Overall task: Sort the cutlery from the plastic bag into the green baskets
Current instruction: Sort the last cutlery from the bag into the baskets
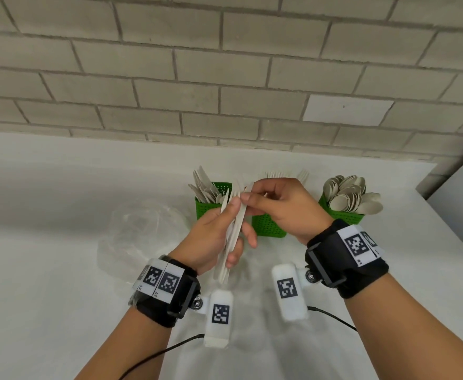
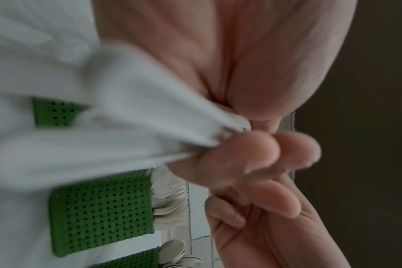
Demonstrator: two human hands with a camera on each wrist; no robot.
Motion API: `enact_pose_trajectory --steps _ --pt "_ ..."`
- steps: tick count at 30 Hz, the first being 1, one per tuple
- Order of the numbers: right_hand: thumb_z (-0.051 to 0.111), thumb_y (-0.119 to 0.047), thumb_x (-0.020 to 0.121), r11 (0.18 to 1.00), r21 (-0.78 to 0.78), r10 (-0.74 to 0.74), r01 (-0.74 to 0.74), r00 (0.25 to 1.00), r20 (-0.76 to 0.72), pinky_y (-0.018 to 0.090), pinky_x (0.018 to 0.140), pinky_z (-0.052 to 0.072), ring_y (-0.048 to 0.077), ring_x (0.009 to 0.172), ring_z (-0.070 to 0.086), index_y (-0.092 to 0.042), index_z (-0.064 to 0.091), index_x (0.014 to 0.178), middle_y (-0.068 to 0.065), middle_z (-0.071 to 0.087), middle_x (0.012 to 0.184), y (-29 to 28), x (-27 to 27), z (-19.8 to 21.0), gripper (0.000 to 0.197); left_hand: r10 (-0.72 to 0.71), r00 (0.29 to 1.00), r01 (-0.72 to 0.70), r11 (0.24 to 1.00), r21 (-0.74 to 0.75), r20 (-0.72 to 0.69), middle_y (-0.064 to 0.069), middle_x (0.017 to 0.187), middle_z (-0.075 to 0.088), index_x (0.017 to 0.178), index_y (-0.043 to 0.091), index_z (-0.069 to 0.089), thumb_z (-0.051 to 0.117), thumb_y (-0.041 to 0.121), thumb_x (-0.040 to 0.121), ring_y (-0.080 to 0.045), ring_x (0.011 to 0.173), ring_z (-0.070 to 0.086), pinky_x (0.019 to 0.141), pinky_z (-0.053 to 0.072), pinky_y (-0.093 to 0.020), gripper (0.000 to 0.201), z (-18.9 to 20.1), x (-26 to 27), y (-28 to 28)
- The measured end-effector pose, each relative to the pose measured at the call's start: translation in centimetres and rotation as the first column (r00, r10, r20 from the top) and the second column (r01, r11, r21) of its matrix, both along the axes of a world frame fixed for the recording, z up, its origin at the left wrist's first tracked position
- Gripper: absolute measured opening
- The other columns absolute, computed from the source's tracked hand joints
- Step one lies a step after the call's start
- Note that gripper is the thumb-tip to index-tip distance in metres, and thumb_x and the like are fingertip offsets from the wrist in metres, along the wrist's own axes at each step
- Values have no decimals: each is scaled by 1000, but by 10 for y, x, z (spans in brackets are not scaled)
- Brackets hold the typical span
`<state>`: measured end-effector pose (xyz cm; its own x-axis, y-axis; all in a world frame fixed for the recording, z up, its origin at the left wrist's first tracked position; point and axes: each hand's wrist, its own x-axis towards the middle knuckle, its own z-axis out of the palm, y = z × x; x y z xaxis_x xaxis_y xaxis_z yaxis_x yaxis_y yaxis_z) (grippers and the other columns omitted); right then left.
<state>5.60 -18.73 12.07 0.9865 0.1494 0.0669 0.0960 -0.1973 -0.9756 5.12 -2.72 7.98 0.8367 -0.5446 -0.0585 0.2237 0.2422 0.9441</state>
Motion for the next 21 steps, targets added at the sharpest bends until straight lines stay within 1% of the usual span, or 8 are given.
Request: enact_pose_trajectory --steps 4,8,10,12,15,17,19,21 --pt "61 -10 94 994 -15 -104 104 994 31 13 56 44 7 60 65 1 60 76 -6 61 54 -3 1 0 21 36 998 -37 999 25 48 -14 80 70 109 -2 63 43 45 93 -19 37 53 36 43 -24 54 -1 0 -4" --pt "46 -12 101 965 73 -254 250 967 37 26 59 47 12 64 64 -2 57 89 9 68 74 -3 5 -2 19 73 997 -73 997 -25 -5 -13 88 70 118 3 61 44 40 94 -20 40 55 37 42 -24 47 -6 0 -3" --pt "40 -8 102 881 319 -369 348 929 7 29 57 49 19 56 59 -7 54 90 4 61 63 -1 8 1 19 60 998 -61 998 -19 -30 -13 89 70 116 5 63 41 45 94 -20 39 53 36 38 -23 51 -6 0 0" --pt "39 -11 103 838 393 -407 378 913 -11 24 46 41 14 43 42 -10 57 89 -3 46 52 -1 8 7 23 32 999 -32 999 13 -14 -10 87 71 118 7 64 37 50 95 -18 37 51 35 34 -21 56 -4 0 2" --pt "52 -19 99 981 81 -177 179 984 -29 13 45 40 1 46 52 -9 67 87 -12 55 49 5 1 7 22 -20 999 18 998 62 33 -7 82 71 110 3 66 35 52 93 -17 33 46 34 32 -21 61 -1 -1 2" --pt "58 -14 96 1000 -23 -7 6 999 -44 16 58 50 8 63 66 -1 69 82 0 68 63 7 -1 1 22 -25 999 24 998 55 31 -10 77 70 99 3 66 38 49 93 -16 31 47 33 35 -21 54 -2 -2 2" --pt "61 -14 94 997 -47 -67 68 997 28 18 61 49 11 63 64 4 68 77 5 68 65 6 1 -3 25 8 1000 -9 1000 28 29 -9 75 71 99 3 65 44 41 92 -16 34 51 34 39 -21 43 -4 -1 3" --pt "64 -18 92 972 -29 -228 232 969 92 14 62 46 6 62 62 -7 72 72 -6 69 62 2 5 -4 24 85 995 -86 996 11 51 -8 80 72 105 5 64 52 32 90 -17 38 55 34 42 -23 33 -7 0 4"
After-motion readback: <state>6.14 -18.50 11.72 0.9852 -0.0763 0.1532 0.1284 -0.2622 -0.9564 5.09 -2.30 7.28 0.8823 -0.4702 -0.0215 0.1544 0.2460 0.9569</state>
